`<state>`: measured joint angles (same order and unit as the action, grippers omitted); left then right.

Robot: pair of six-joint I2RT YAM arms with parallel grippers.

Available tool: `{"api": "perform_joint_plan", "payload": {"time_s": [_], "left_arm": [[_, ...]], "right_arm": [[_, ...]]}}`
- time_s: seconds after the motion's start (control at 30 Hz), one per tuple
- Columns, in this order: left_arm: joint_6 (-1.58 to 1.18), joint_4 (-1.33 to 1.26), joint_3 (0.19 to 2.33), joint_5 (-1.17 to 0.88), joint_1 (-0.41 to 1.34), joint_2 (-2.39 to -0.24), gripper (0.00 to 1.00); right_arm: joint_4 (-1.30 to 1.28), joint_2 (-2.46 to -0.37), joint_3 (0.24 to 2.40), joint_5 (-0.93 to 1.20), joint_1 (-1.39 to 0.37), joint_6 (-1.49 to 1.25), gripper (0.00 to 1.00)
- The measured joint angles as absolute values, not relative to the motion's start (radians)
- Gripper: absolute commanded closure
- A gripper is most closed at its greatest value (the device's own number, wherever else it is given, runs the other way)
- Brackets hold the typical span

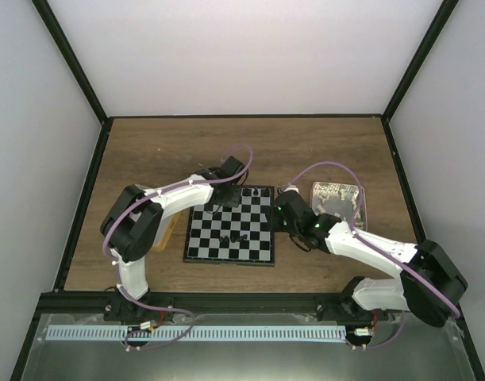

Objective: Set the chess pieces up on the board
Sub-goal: Place the chess piece on the chessboard, then pick up the chess piece from the chessboard.

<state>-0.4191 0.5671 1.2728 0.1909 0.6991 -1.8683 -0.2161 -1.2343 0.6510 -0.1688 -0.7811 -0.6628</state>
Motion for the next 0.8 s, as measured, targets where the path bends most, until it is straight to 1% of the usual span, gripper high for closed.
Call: {"api": "perform_joint_plan", "payload": {"time_s": [0.1,0.17,0.43,0.57,0.67,0.8], "left_arm": [[-0.415,0.564,1.274,0.196,0.699,-1.885,0.87],[-0.414,0.562,1.277,0.202,0.699,-1.892,0.82],[-0.407,0.57,1.287,0.212,0.699,-1.897,0.72],[-0.405,0.571,1.29,0.205,0.699,-1.891,0.65],[-0.409,0.583,1.289,0.199,0.699,-1.868,0.6],[-0.418,0.593,1.246,0.187,0.702,-1.766,0.53]], "right_arm": [[-0.216,-1.234,0.651,-0.169,-0.781,-0.662,0.57],[-0.216,-1.234,0.651,-0.169,-0.781,-0.662,0.57],[-0.216,-1.244,0.651,-0.168,-0.781,-0.662,0.57],[-0.216,-1.245,0.651,-0.168,-0.781,-0.662,0.57],[-0.216,-1.245,0.651,-0.168,-0.781,-0.662,0.57],[-0.216,-1.245,0.651,-0.168,-0.781,-0.663,0.57]]}}
